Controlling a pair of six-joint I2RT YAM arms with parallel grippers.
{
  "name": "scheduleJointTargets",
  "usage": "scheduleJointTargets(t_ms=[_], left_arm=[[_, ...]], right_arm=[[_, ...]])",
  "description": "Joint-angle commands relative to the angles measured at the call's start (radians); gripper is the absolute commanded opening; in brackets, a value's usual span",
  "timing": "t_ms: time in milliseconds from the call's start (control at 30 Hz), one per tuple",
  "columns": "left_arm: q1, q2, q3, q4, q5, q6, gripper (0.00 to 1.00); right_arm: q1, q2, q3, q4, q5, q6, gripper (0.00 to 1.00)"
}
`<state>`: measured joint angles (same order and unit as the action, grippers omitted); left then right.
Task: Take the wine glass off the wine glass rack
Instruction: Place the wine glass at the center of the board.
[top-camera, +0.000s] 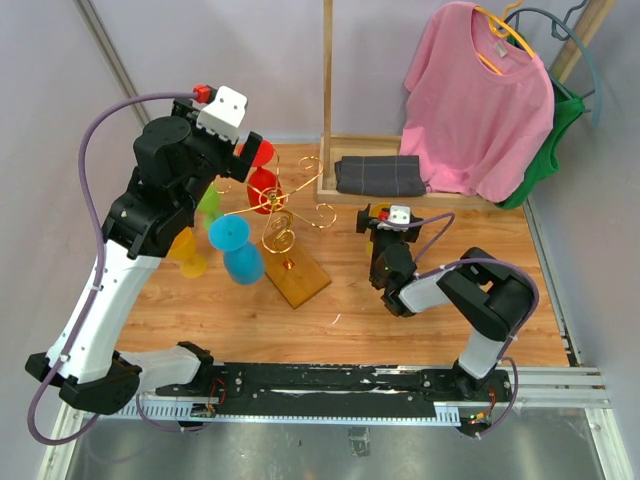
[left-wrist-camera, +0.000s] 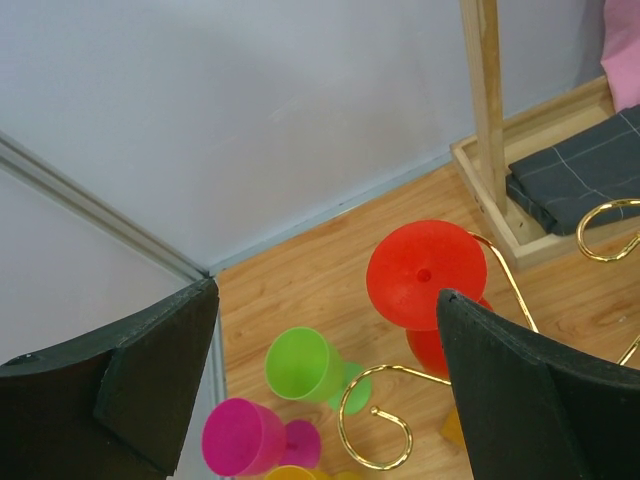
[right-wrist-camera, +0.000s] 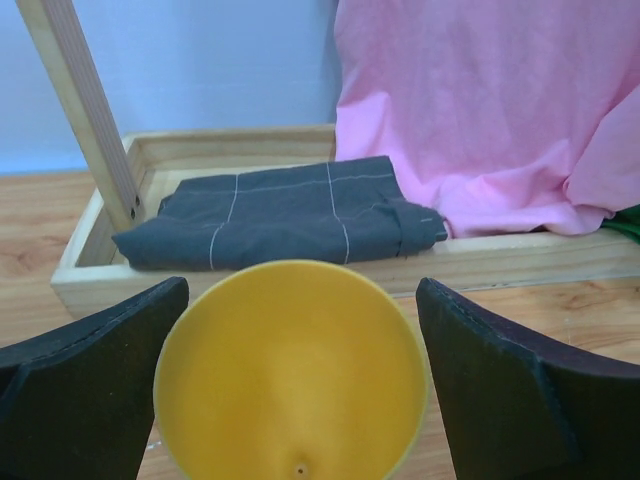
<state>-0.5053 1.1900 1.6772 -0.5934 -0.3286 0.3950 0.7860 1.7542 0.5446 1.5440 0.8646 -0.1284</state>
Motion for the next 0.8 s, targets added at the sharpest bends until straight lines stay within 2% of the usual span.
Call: scheduleJointTargets(t_ms=[0, 467, 600, 767], left_arm=[[0.007, -0.018, 0.034, -0.013, -0.008, -0.018, 0.95], [0.007, -0.023, 0.047, -0.04, -0.044, -0.105, 0.95], [0.031, -0.033, 0.05, -0.047, -0.055, -0.145, 0.96], [0.09, -0.068, 0.021, -0.067, -0.06, -0.205, 0.96]], right_arm=[[0.039, -0.06, -0.017, 0.027, 0.027, -0.075, 0.98], [0.069, -0.336, -0.068, -0.039, 0.056, -0.253, 0.98], [0.084, -0.504, -0.058, -0.214, 0.087, -0.285, 0.98], [0.087, -0.792, 0.028, -0.662, 0.116, -0.228, 0.98]])
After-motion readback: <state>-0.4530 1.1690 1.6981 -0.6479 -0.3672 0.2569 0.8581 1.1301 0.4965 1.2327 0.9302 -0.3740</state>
